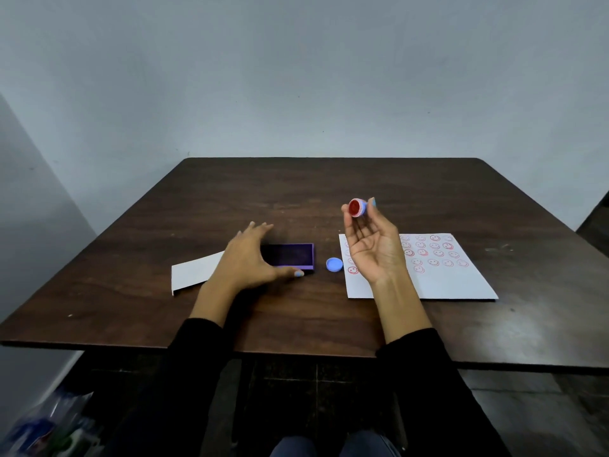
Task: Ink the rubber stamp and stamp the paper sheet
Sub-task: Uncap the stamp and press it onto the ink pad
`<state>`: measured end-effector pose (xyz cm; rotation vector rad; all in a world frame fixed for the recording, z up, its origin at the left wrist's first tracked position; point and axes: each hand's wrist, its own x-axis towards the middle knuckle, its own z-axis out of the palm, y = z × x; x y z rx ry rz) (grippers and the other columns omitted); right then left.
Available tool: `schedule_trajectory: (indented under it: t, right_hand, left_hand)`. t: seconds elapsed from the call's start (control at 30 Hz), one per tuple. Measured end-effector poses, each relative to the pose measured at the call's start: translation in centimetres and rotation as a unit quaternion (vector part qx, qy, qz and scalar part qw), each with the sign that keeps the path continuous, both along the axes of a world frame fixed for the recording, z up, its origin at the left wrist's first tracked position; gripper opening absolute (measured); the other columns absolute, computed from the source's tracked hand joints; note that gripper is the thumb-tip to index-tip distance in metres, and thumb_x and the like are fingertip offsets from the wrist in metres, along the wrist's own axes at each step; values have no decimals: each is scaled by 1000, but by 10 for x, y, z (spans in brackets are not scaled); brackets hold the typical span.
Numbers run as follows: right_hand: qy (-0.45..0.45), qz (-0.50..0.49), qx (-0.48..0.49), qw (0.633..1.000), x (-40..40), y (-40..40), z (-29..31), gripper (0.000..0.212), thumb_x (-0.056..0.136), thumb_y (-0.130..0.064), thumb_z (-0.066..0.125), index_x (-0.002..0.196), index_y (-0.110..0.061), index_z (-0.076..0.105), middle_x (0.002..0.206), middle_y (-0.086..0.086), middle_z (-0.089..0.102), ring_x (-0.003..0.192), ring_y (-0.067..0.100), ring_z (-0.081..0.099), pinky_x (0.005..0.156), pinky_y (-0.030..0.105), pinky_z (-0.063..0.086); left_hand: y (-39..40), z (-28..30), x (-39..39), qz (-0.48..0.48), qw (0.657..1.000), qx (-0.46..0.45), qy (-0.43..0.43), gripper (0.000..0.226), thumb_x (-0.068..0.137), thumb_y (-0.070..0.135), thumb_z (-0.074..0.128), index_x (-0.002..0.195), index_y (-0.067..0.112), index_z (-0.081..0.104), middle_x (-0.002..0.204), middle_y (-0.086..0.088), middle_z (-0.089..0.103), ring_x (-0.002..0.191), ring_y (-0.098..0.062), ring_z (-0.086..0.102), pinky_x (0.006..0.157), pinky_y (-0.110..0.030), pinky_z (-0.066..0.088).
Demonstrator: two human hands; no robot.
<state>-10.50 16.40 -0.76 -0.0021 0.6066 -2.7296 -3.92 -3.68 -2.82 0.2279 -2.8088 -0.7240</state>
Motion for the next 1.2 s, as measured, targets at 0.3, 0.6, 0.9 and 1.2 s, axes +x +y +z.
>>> schedule_trajectory:
  t: [0.3, 0.6, 0.9, 1.2]
  right_hand:
    - [-2, 13, 21, 1000, -2, 0, -5, 13, 84, -12, 63, 95, -7, 67, 86, 11, 76, 86, 23, 73, 68, 21, 60]
    - [164, -59, 362, 916, -3, -28, -6, 26, 85, 2, 62, 109, -7, 64, 100, 11, 69, 86, 15, 69, 73, 22, 59]
    - [410, -74, 624, 661, 11, -73, -19, 25, 76, -11, 72, 100, -18, 72, 93, 2, 74, 78, 9, 68, 84, 30, 57]
    - [442, -68, 655, 610, 18, -74, -27, 27, 77, -10, 70, 103, -19, 71, 101, 2, 74, 94, 17, 67, 87, 39, 55]
  left_hand:
    - [-7, -20, 5, 12, 991, -123, 53, 89, 64, 73, 60, 131, 14, 49, 138, -4, 54, 135, -21, 41, 116, -43, 24]
    - [-9, -20, 5, 8, 993, -109, 35, 88, 64, 74, 55, 131, 17, 48, 141, -3, 51, 135, -19, 40, 117, -43, 21]
    - [-8, -19, 6, 12, 997, -70, 34, 85, 60, 71, 54, 128, 20, 50, 141, -5, 50, 135, -21, 41, 114, -43, 24]
    - [-9, -19, 6, 5, 998, -51, 25, 73, 69, 58, 60, 132, 23, 48, 145, -3, 46, 138, -20, 36, 115, -42, 21]
